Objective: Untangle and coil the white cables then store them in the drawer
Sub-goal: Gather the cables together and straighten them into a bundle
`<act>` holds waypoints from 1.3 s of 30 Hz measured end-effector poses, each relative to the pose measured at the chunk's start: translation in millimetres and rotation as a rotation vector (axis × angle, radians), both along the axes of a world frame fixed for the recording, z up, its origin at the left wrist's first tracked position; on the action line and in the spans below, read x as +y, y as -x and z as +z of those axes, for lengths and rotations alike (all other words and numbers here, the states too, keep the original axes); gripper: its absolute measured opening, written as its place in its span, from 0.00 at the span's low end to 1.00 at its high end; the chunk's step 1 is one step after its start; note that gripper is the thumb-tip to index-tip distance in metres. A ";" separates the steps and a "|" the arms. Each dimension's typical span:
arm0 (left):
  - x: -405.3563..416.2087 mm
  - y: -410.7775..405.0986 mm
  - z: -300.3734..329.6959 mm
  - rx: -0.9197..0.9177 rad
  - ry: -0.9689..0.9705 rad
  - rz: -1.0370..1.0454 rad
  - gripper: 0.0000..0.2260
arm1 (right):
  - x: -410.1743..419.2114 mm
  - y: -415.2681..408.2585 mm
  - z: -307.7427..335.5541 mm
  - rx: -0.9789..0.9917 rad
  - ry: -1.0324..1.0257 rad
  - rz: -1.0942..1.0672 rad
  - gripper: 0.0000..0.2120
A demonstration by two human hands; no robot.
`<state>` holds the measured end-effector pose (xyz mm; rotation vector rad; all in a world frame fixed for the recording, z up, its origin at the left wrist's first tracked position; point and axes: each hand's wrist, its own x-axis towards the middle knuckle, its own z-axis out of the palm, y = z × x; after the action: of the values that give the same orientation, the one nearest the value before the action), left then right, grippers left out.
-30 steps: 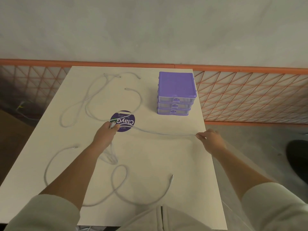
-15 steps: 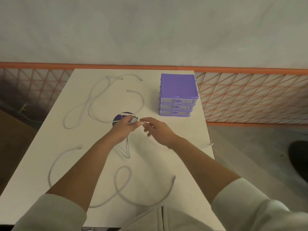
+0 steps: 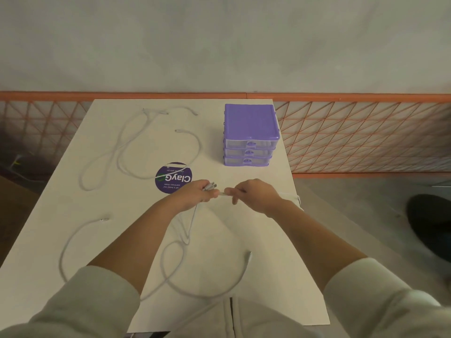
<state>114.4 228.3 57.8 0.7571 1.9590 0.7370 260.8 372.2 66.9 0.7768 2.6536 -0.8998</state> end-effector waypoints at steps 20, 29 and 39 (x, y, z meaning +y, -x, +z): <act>-33.5 43.8 26.7 -0.518 -0.683 1.015 0.19 | 15.5 -8.5 -29.0 -0.129 0.054 -0.238 0.20; -64.5 73.5 43.8 -0.715 -0.817 1.169 0.19 | -8.5 44.4 14.5 0.376 0.193 -0.424 0.22; -58.9 77.6 47.8 -0.898 -0.931 1.165 0.19 | -115.0 100.6 46.0 0.253 0.330 0.167 0.15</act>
<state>36.8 169.3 105.6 -0.3775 0.9705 2.2634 160.1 257.2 112.9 0.3801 2.6199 -1.4196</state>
